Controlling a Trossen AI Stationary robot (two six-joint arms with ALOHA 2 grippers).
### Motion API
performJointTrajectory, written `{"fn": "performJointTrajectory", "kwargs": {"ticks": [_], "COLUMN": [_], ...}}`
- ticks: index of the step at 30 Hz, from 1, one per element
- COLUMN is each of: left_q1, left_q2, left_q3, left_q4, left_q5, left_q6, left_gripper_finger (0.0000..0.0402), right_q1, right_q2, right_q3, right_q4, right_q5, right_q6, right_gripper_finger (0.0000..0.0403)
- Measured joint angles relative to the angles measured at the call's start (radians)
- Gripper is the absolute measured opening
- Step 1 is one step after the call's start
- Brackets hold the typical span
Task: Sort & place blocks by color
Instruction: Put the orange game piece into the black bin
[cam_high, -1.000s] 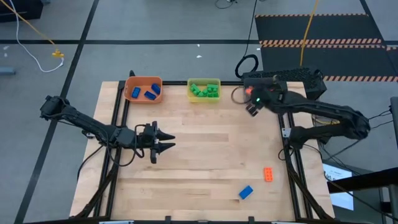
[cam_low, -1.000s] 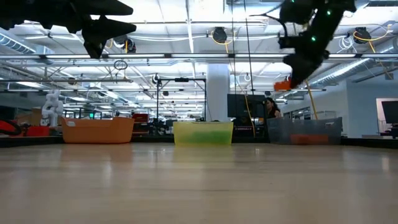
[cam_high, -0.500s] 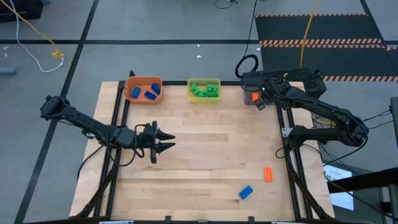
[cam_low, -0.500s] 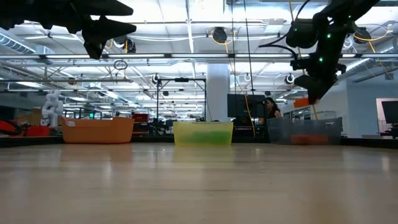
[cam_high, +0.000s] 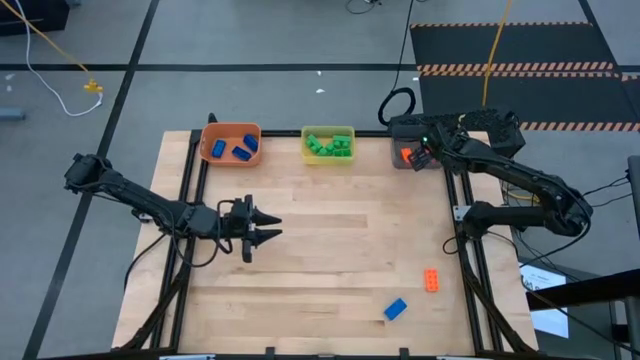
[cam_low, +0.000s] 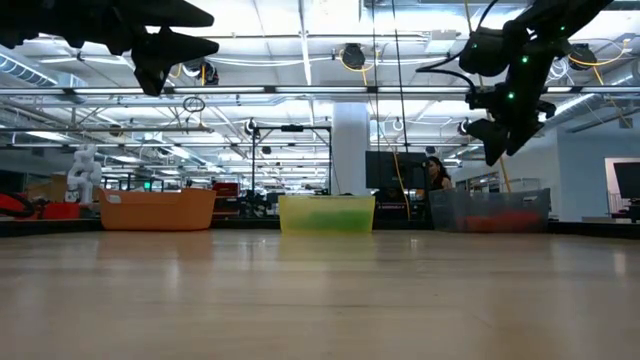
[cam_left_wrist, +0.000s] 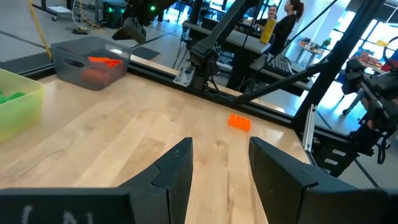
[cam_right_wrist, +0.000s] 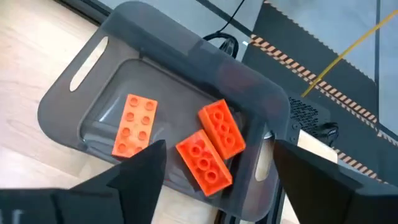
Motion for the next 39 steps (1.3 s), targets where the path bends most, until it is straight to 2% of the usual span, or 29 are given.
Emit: {"fn": "performJointTrajectory", "kwargs": {"ticks": [2, 4, 10, 15, 20, 28, 39], "left_q1": [0.0, 0.0, 0.0, 0.0, 0.0, 0.0, -0.001], "left_q2": [0.0, 0.0, 0.0, 0.0, 0.0, 0.0, 0.0], "left_q3": [0.0, 0.0, 0.0, 0.0, 0.0, 0.0, 0.0], "left_q4": [-0.007, -0.012, -0.013, -0.014, -0.019, -0.018, -0.018], "left_q5": [0.0, 0.0, 0.0, 0.0, 0.0, 0.0, 0.0], "left_q6": [-0.001, -0.001, -0.002, -0.004, -0.008, -0.011, -0.03], "left_gripper_finger": [0.0157, 0.0157, 0.0157, 0.0157, 0.0157, 0.0157, 0.0157], "right_q1": [0.0, 0.001, 0.035, 0.131, 0.273, 0.521, 0.822], "right_q2": [0.0, 0.0, 0.0, 0.0, 0.0, 0.0, 0.0], "right_q3": [0.0, 0.0, 0.0, 0.0, 0.0, 0.0, 0.001], "right_q4": [-0.006, -0.011, -0.035, -0.126, -0.282, -0.521, -0.535], "right_q5": [-0.006, -0.057, -0.321, -0.455, -0.533, -0.68, -0.761], "right_q6": [0.002, 0.005, 0.019, 0.081, 0.174, 0.466, 0.93], "right_gripper_finger": [0.0293, 0.0295, 0.0288, 0.0286, 0.0286, 0.0286, 0.0286]}}
